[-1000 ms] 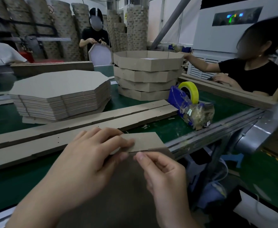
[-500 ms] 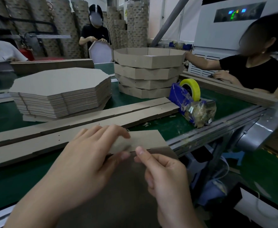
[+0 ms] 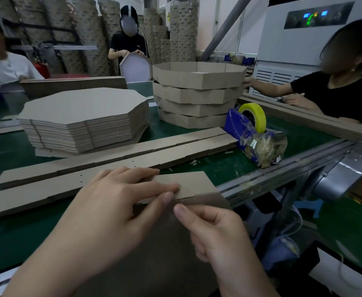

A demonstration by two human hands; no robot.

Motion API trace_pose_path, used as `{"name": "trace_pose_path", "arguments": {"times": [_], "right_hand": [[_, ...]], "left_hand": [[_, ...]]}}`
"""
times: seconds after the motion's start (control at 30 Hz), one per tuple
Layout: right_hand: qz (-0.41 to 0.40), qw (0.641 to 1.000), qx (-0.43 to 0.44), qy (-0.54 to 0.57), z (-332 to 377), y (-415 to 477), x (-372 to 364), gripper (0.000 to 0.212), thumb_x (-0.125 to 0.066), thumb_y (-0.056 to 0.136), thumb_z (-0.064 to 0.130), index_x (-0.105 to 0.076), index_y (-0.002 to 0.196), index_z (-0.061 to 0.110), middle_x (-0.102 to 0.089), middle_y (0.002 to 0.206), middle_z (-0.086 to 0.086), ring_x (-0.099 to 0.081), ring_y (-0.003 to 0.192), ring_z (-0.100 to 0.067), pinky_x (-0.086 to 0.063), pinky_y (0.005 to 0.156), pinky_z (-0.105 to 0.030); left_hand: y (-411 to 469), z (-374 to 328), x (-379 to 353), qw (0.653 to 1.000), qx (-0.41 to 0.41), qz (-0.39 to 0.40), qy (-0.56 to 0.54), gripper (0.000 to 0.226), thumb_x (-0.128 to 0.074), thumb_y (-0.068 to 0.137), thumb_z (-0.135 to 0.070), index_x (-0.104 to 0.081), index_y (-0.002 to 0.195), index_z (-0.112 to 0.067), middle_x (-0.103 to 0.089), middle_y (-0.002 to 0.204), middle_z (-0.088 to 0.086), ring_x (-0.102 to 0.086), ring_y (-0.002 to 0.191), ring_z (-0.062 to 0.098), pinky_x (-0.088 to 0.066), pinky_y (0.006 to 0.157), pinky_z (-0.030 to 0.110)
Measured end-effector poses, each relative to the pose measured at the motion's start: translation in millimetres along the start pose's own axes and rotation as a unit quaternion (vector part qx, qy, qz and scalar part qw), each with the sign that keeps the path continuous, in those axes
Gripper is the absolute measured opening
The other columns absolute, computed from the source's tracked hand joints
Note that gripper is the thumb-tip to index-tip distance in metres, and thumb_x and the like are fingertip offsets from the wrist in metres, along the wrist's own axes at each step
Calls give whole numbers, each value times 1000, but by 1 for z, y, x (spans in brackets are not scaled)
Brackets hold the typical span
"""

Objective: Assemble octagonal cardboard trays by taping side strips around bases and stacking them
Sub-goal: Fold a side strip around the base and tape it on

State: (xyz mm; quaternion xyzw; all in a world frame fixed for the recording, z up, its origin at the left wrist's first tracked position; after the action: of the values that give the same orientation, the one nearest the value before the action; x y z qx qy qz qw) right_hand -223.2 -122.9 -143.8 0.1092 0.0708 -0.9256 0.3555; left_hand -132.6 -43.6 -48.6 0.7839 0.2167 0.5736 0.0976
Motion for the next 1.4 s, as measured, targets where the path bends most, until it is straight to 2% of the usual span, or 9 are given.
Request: {"name": "trace_pose_path", "arguments": {"times": [0.13, 0.23, 0.4, 0.53, 0.63, 0.87, 1.03, 1.2, 1.4], "right_hand": [[14, 1000, -4, -12, -1, 1, -3, 40, -70, 52, 43, -77, 70, 8, -36, 35, 3, -27, 31, -4, -22, 36, -15], [14, 999, -4, -40, 2, -2, -2, 43, -71, 55, 46, -75, 71, 7, -36, 35, 3, -28, 32, -5, -24, 36, -15], [-35, 978, 3, -207, -3, -3, 20, 45, -63, 78, 52, -71, 54, 15, -44, 34, 4, -42, 35, -4, -34, 43, -13], [-217, 919, 266, -192, 47, -21, 65, 28, -59, 82, 52, -71, 68, 30, -56, 57, 12, -52, 52, -1, -35, 48, -9], [-158, 890, 290, -314, 48, -6, 53, 34, -46, 87, 53, -58, 118, 46, -49, 100, 20, -51, 99, -3, -39, 83, -10], [-83, 877, 277, -384, 40, -6, 27, 43, -22, 88, 69, -41, 125, 55, -36, 121, 29, -33, 124, 1, -20, 100, -7], [-10, 926, 236, -293, 43, -4, 26, 42, -33, 93, 60, -57, 126, 46, -48, 120, 27, -40, 126, 2, -30, 101, -11], [94, 911, 80, -394, 28, 17, 46, 46, -31, 86, 62, -64, 104, 36, -62, 104, 19, -54, 106, 2, -40, 101, -38], [84, 882, 184, -426, 71, 13, 48, 28, -46, 86, 61, -56, 92, 35, -61, 85, 16, -57, 79, 1, -43, 67, -13]], "left_hand": [[7, -15, 2, 993, 1, -58, 100, 37, -40, 85, -54, -72, 79, -38, -72, 92, -12, -69, 87, 15, -51, 81, 32], [8, -20, 2, 989, 11, -89, 120, 32, -45, 85, -49, -63, 65, -31, -68, 82, -14, -65, 71, 17, -26, 59, 9], [1, -20, 3, 986, -42, -103, 126, 32, -48, 85, -48, -73, 76, -32, -72, 93, -11, -69, 81, 17, -37, 55, 18], [-8, -24, 0, 979, -101, -118, 130, 29, -52, 88, -45, -77, 92, -30, -72, 106, -1, -70, 92, 20, -53, 67, 30], [-14, -28, -5, 970, -132, -108, 174, 32, -52, 90, -42, -74, 109, -29, -70, 112, 7, -69, 96, 25, -54, 74, 35], [-7, -25, -4, 977, -71, -12, 201, 51, -40, 80, -61, -68, 116, -39, -69, 106, -6, -67, 90, 21, -55, 67, 36], [1, -54, -8, 974, -92, -1, 207, 48, -36, 83, -56, -68, 114, -40, -67, 91, -5, -66, 74, 17, -32, 53, 22], [-6, -58, 5, 979, -104, -17, 172, 45, -38, 86, -53, -68, 116, -39, -67, 99, 0, -66, 79, 24, -50, 50, 34], [-18, -51, 33, 988, -99, -75, 88, 41, -39, 89, -60, -52, 128, -52, -59, 114, -9, -59, 89, 15, -54, 56, 39]]}}
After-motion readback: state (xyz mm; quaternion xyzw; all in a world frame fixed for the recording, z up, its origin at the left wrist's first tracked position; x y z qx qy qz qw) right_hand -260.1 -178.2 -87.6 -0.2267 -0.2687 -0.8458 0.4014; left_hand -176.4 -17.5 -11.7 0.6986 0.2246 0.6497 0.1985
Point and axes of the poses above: each hand's wrist, its own y-axis towards the middle knuckle, its own x-axis out of the back of the hand, z = x × y, the point moved 10 cm from there along y, towards the middle knuckle
